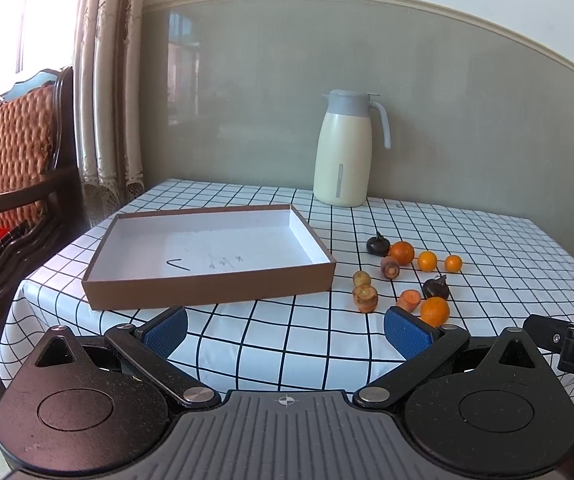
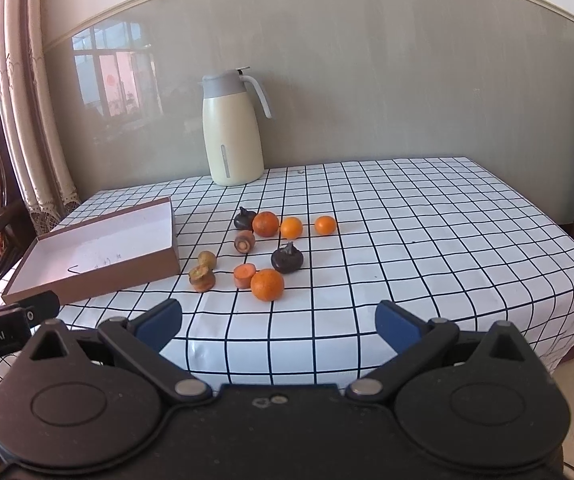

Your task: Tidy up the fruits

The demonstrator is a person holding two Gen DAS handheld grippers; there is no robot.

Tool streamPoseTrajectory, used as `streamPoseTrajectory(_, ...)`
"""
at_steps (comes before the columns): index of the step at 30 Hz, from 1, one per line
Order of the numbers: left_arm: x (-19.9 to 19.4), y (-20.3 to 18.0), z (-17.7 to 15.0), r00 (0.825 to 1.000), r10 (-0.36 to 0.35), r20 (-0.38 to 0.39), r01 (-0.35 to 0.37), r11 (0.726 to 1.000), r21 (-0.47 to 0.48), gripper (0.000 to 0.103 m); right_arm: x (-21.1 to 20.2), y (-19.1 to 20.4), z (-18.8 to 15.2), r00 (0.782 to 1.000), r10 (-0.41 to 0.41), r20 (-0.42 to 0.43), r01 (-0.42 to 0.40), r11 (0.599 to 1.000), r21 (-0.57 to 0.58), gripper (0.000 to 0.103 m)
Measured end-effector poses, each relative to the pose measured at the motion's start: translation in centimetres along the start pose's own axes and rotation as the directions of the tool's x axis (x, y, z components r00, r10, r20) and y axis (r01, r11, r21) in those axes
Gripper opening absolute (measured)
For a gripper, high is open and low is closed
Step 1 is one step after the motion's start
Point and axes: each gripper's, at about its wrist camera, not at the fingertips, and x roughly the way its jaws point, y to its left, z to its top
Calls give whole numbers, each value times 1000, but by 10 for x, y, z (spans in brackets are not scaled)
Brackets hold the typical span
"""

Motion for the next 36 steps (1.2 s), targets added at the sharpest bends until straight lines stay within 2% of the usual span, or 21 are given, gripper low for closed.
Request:
streamPoseTrajectory(14,25,-19,-5,1000,-19,-9,20,995,97,103,17,-8,-7,1000,-17,1,17,1000,-16,97)
streamPoseTrajectory(23,51,-29,-7,999,-41,-29,44,991,127,103,36,-12,-9,999,-34,-17,34,999,-26,97)
streamPoseTrajectory(32,77,-39,-9,998,-64,-29,67,988,139,103,55,-21,-6,1000,-5,1,5,1000,6,97)
streamPoseTrajectory(36,92,-44,-9,997,-74,-36,78,988,132,103,68,-24,-5,1000,10,1,-10,1000,3,92)
